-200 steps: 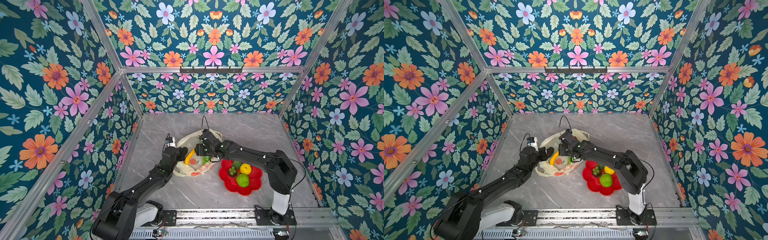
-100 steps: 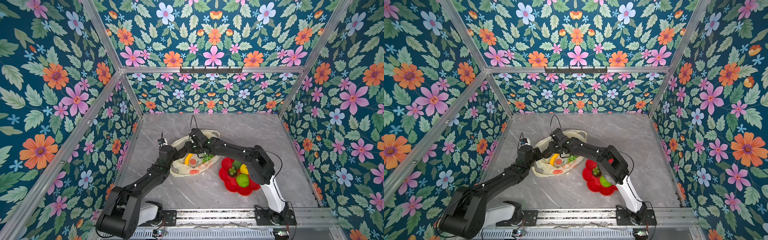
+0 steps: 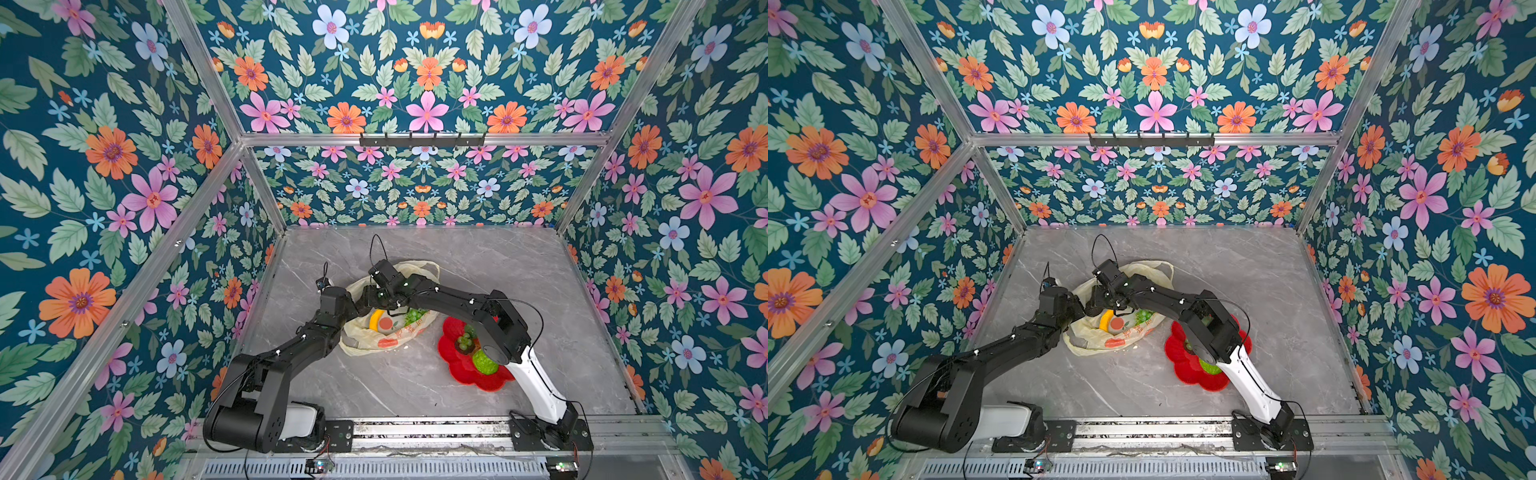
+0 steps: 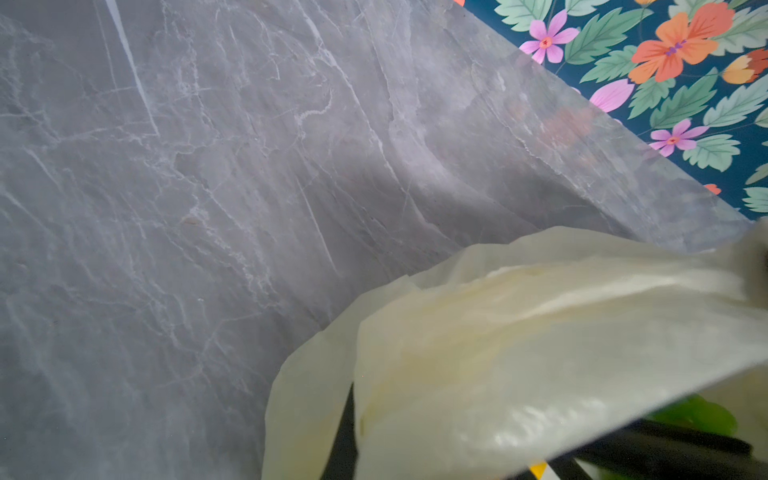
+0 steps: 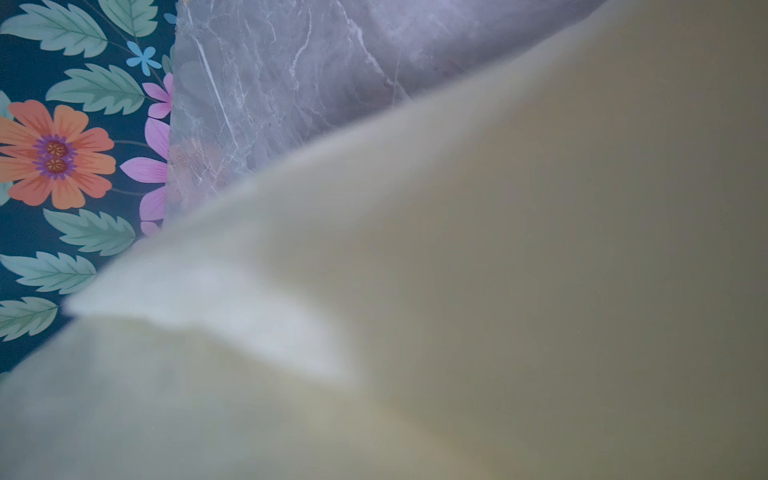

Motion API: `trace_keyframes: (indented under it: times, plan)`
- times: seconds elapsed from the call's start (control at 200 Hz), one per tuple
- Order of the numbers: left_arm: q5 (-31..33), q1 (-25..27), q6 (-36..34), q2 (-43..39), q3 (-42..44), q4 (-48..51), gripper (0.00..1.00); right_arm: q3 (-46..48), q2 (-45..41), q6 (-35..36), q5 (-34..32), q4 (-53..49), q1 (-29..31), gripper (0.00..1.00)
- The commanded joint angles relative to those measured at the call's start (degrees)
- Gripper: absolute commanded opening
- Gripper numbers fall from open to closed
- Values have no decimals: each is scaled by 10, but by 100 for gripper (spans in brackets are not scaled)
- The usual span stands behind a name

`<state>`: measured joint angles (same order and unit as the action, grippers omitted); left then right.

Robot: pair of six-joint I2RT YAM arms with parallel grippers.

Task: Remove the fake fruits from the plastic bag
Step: 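Move the right gripper back over the bag above the dark brown fruit, then lower the right gripper into the bag and grasp the dark brown fruit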

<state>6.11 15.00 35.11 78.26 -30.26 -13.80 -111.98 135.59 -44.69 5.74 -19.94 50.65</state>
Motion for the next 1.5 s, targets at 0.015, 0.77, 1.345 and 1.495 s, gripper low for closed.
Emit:
trace_keyframes:
  times: [0.015,0.77,1.345,1.495]
  plan:
    - [0,-3,1,18,-13,25,0,-25,14,8,-3,-24,1,65]
    - [-79,-7,-11,82,-43,23,0,-89,75,-2,31,-50,1,72]
    - [-62,-8,-11,66,-37,26,0,-15,4,14,11,-6,2,53]
    - [-61,-8,-11,66,-37,26,0,14,-22,19,10,4,1,52]
